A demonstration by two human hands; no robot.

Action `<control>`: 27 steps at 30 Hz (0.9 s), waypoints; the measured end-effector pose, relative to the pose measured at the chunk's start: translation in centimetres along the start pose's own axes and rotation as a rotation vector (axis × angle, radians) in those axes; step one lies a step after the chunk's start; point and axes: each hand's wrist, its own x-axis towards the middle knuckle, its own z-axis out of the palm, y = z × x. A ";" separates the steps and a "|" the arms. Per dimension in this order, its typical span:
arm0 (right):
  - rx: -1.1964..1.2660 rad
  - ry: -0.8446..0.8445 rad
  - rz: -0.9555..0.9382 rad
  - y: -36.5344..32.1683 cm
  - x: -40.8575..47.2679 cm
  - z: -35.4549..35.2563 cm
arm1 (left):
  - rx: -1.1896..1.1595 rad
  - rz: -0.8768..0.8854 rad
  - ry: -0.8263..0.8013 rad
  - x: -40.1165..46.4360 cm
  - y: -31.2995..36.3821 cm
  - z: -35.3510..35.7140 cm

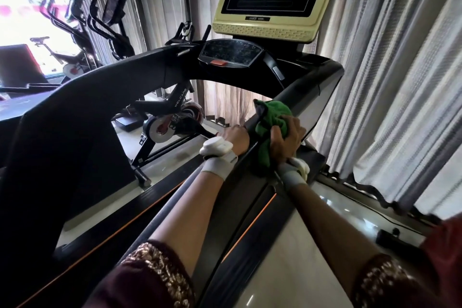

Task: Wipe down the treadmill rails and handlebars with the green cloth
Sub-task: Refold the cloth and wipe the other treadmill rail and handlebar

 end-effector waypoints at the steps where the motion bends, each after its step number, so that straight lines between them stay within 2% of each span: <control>1: 0.040 0.037 0.043 0.3 1.5 -0.1 | 0.004 0.012 0.020 0.1 0.0 0.2; 5: 0.143 0.187 0.173 0.7 2.6 0.3 | 0.038 0.053 0.087 0.7 -0.5 1.0; 9: 0.137 0.116 0.075 0.9 -0.5 0.6 | -0.036 0.016 0.109 1.1 -0.6 1.3; 13: -0.168 -0.040 0.070 -0.4 4.5 0.3 | -0.049 0.012 0.132 1.0 -0.7 1.4; 16: -0.303 -0.073 0.107 -2.0 6.1 0.3 | -0.049 0.010 0.147 0.8 -0.4 1.4; 17: -0.330 -0.081 0.065 -2.2 5.5 0.5 | -0.033 0.013 0.141 0.8 -0.3 1.3; 21: -0.507 -0.226 -0.345 -1.3 2.5 0.7 | 0.046 0.062 0.123 1.0 -0.3 1.4; 22: -0.522 -0.254 -0.342 -1.3 3.5 0.5 | 0.065 0.065 0.128 1.0 -0.3 1.4; 25: -0.456 -0.212 -0.100 -1.4 8.4 0.3 | 0.097 0.044 0.142 0.9 0.0 1.5; 27: -0.477 -0.175 -0.008 -1.6 10.1 0.3 | 0.118 0.022 0.144 0.7 0.2 1.5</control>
